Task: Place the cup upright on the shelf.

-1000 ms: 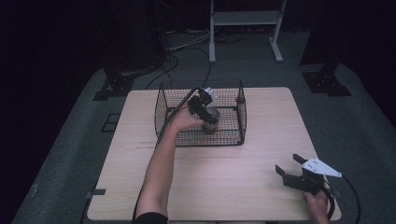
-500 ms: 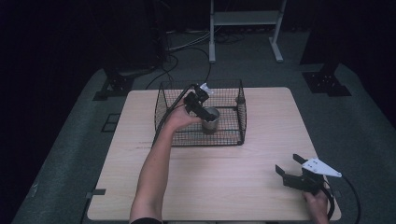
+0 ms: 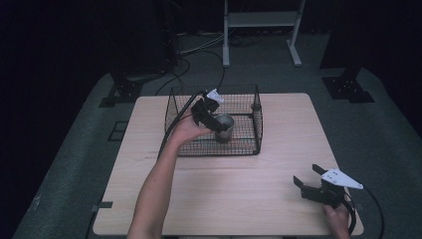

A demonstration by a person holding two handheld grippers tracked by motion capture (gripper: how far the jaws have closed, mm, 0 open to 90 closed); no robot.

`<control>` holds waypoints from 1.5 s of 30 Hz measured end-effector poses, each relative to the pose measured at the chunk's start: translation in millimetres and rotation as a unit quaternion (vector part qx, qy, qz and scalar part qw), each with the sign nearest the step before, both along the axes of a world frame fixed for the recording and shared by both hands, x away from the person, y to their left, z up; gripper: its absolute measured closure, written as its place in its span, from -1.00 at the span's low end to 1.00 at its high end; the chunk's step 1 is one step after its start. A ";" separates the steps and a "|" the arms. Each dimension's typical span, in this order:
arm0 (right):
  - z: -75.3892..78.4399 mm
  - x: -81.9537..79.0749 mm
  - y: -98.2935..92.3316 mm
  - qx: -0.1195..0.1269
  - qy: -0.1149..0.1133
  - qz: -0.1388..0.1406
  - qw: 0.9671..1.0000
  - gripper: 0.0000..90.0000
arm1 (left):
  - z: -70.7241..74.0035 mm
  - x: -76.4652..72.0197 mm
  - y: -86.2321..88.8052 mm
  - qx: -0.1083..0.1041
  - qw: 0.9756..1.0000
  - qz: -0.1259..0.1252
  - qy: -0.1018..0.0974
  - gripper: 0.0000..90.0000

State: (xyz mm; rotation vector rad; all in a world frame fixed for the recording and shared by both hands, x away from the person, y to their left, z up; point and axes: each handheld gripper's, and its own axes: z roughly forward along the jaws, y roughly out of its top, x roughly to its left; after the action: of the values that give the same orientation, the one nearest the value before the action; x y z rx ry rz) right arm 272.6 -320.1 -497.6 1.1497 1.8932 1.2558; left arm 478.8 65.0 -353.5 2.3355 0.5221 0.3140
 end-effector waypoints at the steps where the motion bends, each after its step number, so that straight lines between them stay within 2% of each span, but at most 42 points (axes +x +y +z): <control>1: 0.0 0.1 0.1 -0.001 0.000 0.000 1.000 -0.70 | -0.3 -3.5 3.8 -0.006 1.000 -0.001 0.000 -0.86; 8: 0.0 0.5 1.1 -0.005 0.003 0.000 1.000 -0.70 | 0.1 -13.3 12.6 -0.012 1.000 -0.003 -0.005 -0.86; 18: 0.0 0.6 1.8 -0.009 0.002 -0.001 1.000 -0.70 | 3.6 -35.7 23.7 -0.020 1.000 -0.018 -0.013 -0.86; 22: 0.0 0.6 2.2 -0.010 0.003 -0.002 1.000 -0.70 | 2.0 -43.5 28.6 -0.021 0.999 -0.022 -0.015 -0.86; 25: 0.0 0.7 2.0 -0.010 0.003 -0.003 1.000 -0.70 | -2.2 -50.9 35.1 -0.033 0.999 -0.024 -0.013 -0.86; 32: -0.1 1.2 2.4 -0.011 0.003 -0.005 1.000 -0.70 | -8.5 -64.7 45.7 -0.041 0.999 -0.028 -0.015 -0.86; 36: -0.1 1.2 2.0 -0.009 0.004 -0.007 1.000 -0.70 | -7.1 -71.0 48.5 -0.043 0.998 -0.031 -0.017 -0.86; 45: 0.0 1.1 2.3 -0.009 0.005 -0.008 1.000 -0.70 | -10.9 -95.9 60.6 -0.051 0.998 -0.037 -0.025 -0.86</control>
State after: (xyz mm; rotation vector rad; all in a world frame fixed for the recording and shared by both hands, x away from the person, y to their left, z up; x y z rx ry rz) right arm 273.7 -317.8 -497.6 1.1621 1.8961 1.2245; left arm 382.9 125.7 -364.4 2.2367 0.4170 0.3028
